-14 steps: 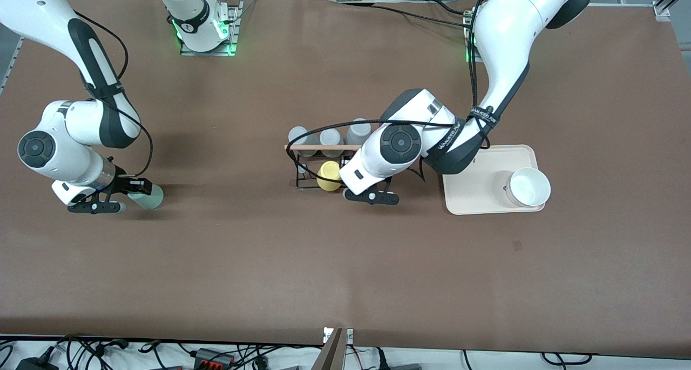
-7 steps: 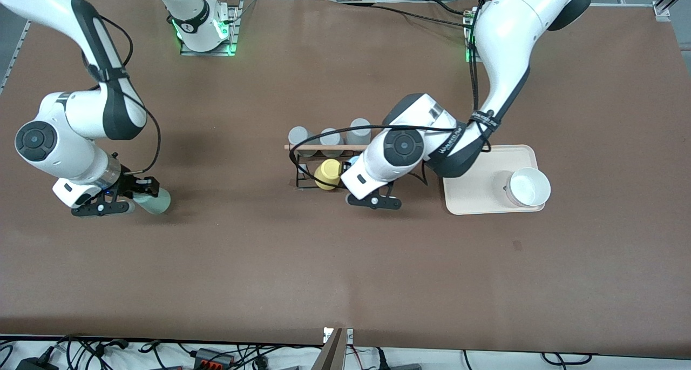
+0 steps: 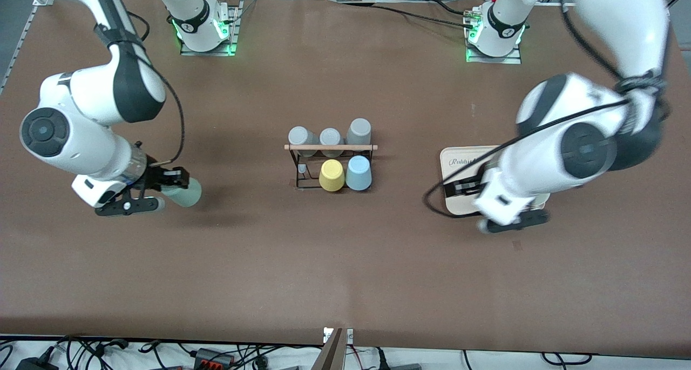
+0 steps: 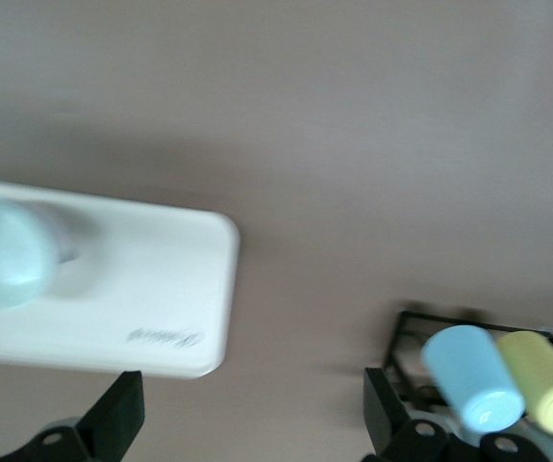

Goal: Hang scattered cups on rack with three cups
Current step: 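Hang the teal cup with the right gripper while the left gripper withdraws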

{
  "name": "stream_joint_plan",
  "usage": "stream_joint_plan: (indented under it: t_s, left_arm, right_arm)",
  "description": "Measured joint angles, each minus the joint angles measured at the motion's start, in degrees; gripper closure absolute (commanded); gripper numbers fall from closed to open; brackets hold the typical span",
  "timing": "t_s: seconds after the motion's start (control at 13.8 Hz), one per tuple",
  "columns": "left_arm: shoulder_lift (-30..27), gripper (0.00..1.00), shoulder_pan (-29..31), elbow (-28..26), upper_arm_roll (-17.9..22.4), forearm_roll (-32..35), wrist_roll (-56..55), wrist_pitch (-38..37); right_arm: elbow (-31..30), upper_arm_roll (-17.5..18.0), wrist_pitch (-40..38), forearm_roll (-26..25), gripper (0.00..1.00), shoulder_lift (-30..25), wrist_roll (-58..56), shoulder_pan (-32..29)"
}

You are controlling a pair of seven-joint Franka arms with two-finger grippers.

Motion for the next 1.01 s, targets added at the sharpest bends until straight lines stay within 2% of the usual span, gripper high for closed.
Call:
stream_joint_plan:
  t_s: [0.22,0.36,0.51,0.65,0.87,1.01]
  left_arm:
    - [-6.7,0.0,3.1,0.0,-0.1,0.0,2.6,-6.9]
    - [-9.0,0.0,4.6,-0.8,-0.1,0.0,6.3,-8.2]
    - [-10.1,0.0,5.2,-4.0,-0.1,-0.1,8.0,-7.3]
    - [-12.9,0.0,5.3,-10.1,-0.5,-1.4,8.1,-4.0]
    - [-21.2,0.0,5.9,-22.0,-0.6,-4.9,8.1,1.6]
    - [-25.3,0.0,6.6,-26.8,-0.6,-5.5,8.1,2.8]
  right_arm:
    - [4.3,0.2,-2.6,0.1,0.75,1.7,10.4,6.8]
    - [6.5,0.2,-2.6,0.1,0.75,3.5,17.3,11.2]
    - [9.0,0.2,-2.6,0.1,0.75,5.6,23.0,15.2]
    - [11.3,0.2,-2.6,0.1,0.75,7.4,27.0,18.2]
    - [12.8,0.2,-2.6,0.1,0.74,8.8,30.9,20.6]
    - [12.8,0.2,-2.6,0.1,0.74,9.3,32.1,21.3]
